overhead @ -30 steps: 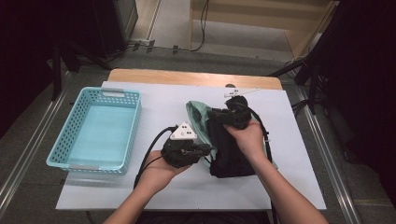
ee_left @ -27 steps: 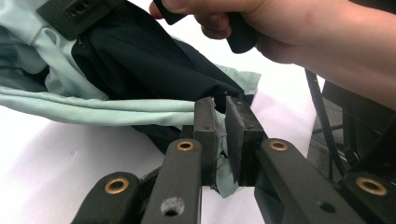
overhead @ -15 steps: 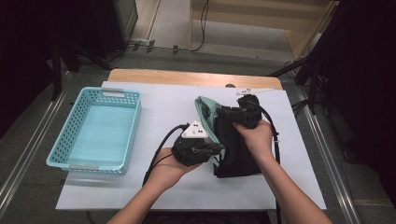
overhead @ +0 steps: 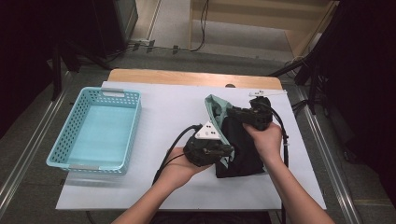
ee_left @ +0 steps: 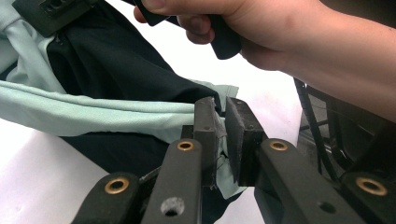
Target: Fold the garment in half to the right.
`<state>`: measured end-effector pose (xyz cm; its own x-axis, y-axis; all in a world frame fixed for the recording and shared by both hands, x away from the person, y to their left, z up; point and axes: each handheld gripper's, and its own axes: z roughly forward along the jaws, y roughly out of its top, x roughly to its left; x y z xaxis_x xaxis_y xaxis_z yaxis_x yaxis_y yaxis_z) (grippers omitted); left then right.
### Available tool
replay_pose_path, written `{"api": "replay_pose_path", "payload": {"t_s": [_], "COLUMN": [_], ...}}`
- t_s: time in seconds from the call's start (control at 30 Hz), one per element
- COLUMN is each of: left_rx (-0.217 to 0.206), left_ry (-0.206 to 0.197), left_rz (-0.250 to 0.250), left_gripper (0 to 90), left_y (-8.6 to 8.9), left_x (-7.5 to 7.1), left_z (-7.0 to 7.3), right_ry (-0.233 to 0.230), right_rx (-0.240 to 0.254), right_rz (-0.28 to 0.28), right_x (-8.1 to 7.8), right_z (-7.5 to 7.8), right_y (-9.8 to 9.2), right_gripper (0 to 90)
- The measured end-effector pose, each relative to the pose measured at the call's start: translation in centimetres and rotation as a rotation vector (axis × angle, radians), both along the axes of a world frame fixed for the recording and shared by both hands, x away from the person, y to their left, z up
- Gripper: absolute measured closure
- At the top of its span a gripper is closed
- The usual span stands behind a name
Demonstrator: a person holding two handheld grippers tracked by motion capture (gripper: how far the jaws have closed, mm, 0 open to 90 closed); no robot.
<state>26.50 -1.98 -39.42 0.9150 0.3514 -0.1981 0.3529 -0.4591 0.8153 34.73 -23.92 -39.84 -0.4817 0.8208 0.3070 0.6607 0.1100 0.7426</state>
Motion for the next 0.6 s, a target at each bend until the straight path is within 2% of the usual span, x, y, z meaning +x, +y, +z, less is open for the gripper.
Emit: {"api": "replay_pose_path", "payload": {"t_s": [0.6], "left_rx": [0.017], "left_ry": [-0.002], "left_rz": [-0.055], "left_gripper": [84.0], "left_y": [-2.4], "left_x": [-0.3], "left_z": [-0.8], "right_ry": [0.020], "right_rx": [0.036], "right_rz": [-0.063], "right_x": [-0.5], "right_z": [-1.3], "right_y": [-2.9], "right_gripper": [75.6]}}
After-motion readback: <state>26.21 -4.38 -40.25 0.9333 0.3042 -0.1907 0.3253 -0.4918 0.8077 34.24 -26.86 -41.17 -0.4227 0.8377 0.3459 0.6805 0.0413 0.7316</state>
